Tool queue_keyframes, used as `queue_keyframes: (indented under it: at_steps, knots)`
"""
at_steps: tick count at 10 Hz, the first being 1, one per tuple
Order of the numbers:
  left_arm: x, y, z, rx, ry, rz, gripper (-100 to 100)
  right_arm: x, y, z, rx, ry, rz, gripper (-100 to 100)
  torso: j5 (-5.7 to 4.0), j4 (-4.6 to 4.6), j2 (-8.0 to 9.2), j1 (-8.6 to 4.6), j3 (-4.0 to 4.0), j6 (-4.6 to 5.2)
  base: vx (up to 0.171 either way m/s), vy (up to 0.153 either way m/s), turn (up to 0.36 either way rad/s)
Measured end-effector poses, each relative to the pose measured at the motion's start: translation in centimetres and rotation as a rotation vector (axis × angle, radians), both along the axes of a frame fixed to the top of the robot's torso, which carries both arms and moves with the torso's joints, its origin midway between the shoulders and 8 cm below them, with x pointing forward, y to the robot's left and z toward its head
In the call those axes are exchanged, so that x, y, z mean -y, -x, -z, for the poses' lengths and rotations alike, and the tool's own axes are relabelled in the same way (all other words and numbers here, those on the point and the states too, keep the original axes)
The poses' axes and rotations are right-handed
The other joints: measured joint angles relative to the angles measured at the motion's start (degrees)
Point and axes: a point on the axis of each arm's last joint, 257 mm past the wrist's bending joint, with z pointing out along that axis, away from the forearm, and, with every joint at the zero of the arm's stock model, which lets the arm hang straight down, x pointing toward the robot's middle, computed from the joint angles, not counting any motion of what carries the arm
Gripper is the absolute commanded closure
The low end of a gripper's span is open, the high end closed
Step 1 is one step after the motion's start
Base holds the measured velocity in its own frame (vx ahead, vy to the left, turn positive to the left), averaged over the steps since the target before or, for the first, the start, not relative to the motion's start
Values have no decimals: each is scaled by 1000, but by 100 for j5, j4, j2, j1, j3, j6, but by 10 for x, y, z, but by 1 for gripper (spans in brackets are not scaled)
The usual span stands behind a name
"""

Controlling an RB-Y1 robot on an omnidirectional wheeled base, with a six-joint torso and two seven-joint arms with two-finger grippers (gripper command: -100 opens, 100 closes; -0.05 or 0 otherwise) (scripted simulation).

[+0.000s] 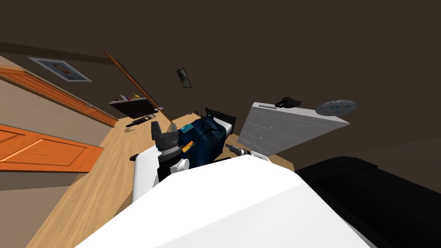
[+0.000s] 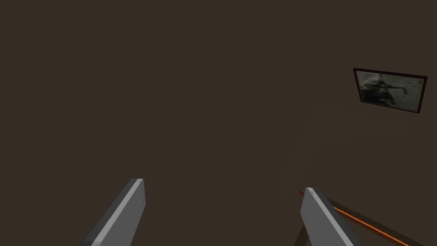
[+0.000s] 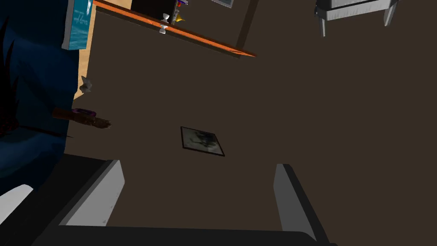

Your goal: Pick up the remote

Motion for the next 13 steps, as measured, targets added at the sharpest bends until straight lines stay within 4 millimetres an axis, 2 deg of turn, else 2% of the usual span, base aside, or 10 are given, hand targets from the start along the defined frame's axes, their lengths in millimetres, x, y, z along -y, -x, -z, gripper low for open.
queue_keyframes:
  at_steps: [1, 2, 7, 9, 13]
  knots:
    - [0, 0, 0, 0, 0, 0, 0, 4, 3, 6, -6, 22, -11, -100, -6, 0, -3, -28, -1, 0, -29, 97, 102]
    - [0, 0, 0, 0, 0, 0, 0, 11, 10, 22, -30, 52, -32, -100, -7, 0, 0, -24, 0, -2, -22, 108, 46]
    - [0, 0, 0, 0, 0, 0, 0, 49, 31, 55, -93, 175, -99, -100, -8, -1, -8, -37, -4, 1, -3, 75, 49]
    - [0, 0, 0, 0, 0, 0, 0, 73, 46, 72, -128, 239, -130, -100, -6, -1, -5, -29, -3, 0, -9, 61, 28]
    - [0, 0, 0, 0, 0, 0, 0, 115, 61, 89, -175, 348, -167, -100, -11, -2, -11, -51, -6, 1, 6, 49, 83]
